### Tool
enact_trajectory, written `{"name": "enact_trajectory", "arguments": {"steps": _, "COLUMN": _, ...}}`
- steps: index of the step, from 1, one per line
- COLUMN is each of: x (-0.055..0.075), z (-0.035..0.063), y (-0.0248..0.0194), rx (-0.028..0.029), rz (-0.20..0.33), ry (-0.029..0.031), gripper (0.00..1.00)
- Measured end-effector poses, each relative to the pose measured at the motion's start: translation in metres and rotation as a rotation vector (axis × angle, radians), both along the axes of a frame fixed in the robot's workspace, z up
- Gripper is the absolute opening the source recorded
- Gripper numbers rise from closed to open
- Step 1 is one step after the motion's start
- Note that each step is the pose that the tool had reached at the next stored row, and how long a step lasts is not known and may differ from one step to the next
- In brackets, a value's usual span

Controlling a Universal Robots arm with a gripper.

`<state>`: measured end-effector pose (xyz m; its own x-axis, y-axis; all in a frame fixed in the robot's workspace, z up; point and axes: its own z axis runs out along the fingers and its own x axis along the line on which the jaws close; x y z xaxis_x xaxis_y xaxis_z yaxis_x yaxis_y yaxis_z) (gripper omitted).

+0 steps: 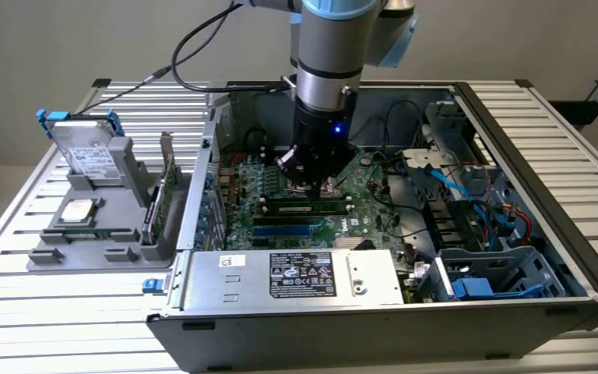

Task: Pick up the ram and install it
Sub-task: 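Press down the ram until it locks into place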

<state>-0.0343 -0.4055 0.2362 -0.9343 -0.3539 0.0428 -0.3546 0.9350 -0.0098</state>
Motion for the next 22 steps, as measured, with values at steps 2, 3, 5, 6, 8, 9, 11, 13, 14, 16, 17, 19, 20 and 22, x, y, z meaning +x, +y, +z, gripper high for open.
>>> {"name": "enact_trajectory", "arguments": {"steps": 2, "x": 0.0000, "z": -0.0005, "y": 0.0000, "rx": -0.0001, "rz": -0.028, "ry": -0.0010, "gripper": 0.10}}
{"name": "enact_trajectory", "arguments": {"steps": 3, "x": 0.0000, "z": -0.0008, "y": 0.0000, "rx": -0.0001, "rz": -0.042, "ry": -0.0016, "gripper": 0.10}}
{"name": "enact_trajectory", "arguments": {"steps": 5, "x": 0.0000, "z": -0.0014, "y": 0.0000, "rx": 0.0000, "rz": -0.069, "ry": -0.0027, "gripper": 0.10}}
{"name": "enact_trajectory", "arguments": {"steps": 6, "x": 0.0000, "z": -0.0017, "y": 0.0000, "rx": 0.0000, "rz": -0.082, "ry": -0.0032, "gripper": 0.10}}
{"name": "enact_trajectory", "arguments": {"steps": 8, "x": 0.0000, "z": -0.0022, "y": 0.0000, "rx": 0.0000, "rz": -0.109, "ry": -0.0042, "gripper": 0.10}}
{"name": "enact_trajectory", "arguments": {"steps": 9, "x": 0.0000, "z": -0.0025, "y": 0.0000, "rx": 0.0000, "rz": -0.125, "ry": -0.0048, "gripper": 0.10}}
{"name": "enact_trajectory", "arguments": {"steps": 11, "x": 0.0000, "z": -0.0031, "y": 0.0000, "rx": 0.0000, "rz": -0.152, "ry": -0.0058, "gripper": 0.10}}
{"name": "enact_trajectory", "arguments": {"steps": 13, "x": 0.0000, "z": -0.0037, "y": 0.0000, "rx": -0.0001, "rz": -0.179, "ry": -0.0069, "gripper": 0.10}}
{"name": "enact_trajectory", "arguments": {"steps": 14, "x": 0.0000, "z": -0.0039, "y": 0.0000, "rx": 0.0000, "rz": -0.192, "ry": -0.0074, "gripper": 0.10}}
{"name": "enact_trajectory", "arguments": {"steps": 16, "x": 0.0000, "z": -0.0045, "y": 0.0000, "rx": 0.0000, "rz": -0.219, "ry": -0.0084, "gripper": 0.10}}
{"name": "enact_trajectory", "arguments": {"steps": 17, "x": 0.0000, "z": -0.0047, "y": 0.0000, "rx": -0.0001, "rz": -0.234, "ry": -0.0091, "gripper": 0.10}}
{"name": "enact_trajectory", "arguments": {"steps": 19, "x": -0.0001, "z": -0.0048, "y": 0.0002, "rx": 0.0000, "rz": -0.247, "ry": -0.0112, "gripper": 0.10}}
{"name": "enact_trajectory", "arguments": {"steps": 20, "x": 0.0000, "z": -0.0048, "y": 0.0002, "rx": 0.0002, "rz": -0.247, "ry": -0.0113, "gripper": 0.10}}
{"name": "enact_trajectory", "arguments": {"steps": 22, "x": 0.0000, "z": -0.0047, "y": 0.0003, "rx": 0.0003, "rz": -0.248, "ry": -0.0113, "gripper": 0.10}}
